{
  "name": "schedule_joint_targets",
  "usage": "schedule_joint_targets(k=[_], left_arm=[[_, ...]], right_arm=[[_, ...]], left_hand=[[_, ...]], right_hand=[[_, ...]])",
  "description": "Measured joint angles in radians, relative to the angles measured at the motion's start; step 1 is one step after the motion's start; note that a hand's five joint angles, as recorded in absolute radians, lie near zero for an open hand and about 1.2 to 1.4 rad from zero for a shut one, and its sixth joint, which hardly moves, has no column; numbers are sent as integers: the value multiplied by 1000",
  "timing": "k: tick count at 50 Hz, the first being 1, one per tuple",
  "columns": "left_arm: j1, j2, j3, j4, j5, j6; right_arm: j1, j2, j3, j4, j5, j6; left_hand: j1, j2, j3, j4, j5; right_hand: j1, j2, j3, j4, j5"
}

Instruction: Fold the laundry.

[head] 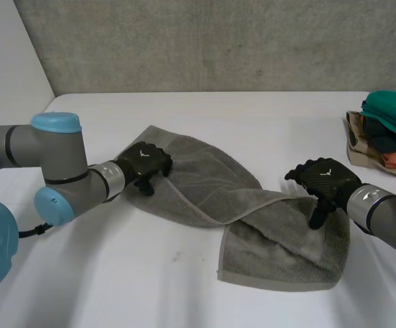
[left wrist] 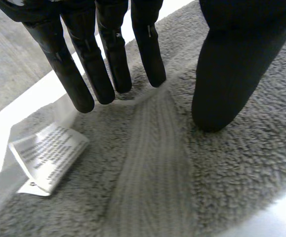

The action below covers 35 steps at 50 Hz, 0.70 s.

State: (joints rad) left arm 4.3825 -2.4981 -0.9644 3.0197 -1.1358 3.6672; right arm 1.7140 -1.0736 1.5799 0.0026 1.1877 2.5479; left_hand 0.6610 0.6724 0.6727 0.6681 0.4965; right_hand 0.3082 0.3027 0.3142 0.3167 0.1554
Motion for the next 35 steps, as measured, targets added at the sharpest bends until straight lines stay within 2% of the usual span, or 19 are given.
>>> schedule_joint_targets(k=[7, 9, 11, 12, 19, 26, 35], left_arm=[[-9, 0, 5, -15, -2, 1], [-11, 1, 2, -14, -3, 2], [-16, 2, -4, -12, -5, 5], [-17, 3, -7, -12, -6, 8], [-42, 35, -44, 1, -57, 61], [-64, 239, -172, 69, -134, 81], [-61, 531, -399, 131, -147, 91]], right_arm=[[-4, -4, 3, -4, 1, 6], [-3, -4, 5, -4, 1, 6], [-1, -4, 6, -4, 2, 7], [-1, -4, 7, -4, 2, 7], [0, -6, 11, -2, 11, 14], [2, -16, -42, 46, 20, 71], [6, 57, -215, 202, 1, 105]], left_hand=[[12, 1, 1, -1, -1], [83, 57, 57, 62, 58], [411, 389, 383, 379, 370], [478, 457, 449, 453, 442], [496, 515, 503, 526, 485], [496, 520, 510, 529, 485], [496, 520, 513, 529, 485]], right_hand=[[5, 9, 5, 3, 2], [5, 9, 5, 3, 2], [5, 9, 5, 3, 2], [5, 9, 5, 3, 2], [5, 9, 5, 3, 0], [5, 9, 5, 3, -2], [171, 170, 163, 163, 154]])
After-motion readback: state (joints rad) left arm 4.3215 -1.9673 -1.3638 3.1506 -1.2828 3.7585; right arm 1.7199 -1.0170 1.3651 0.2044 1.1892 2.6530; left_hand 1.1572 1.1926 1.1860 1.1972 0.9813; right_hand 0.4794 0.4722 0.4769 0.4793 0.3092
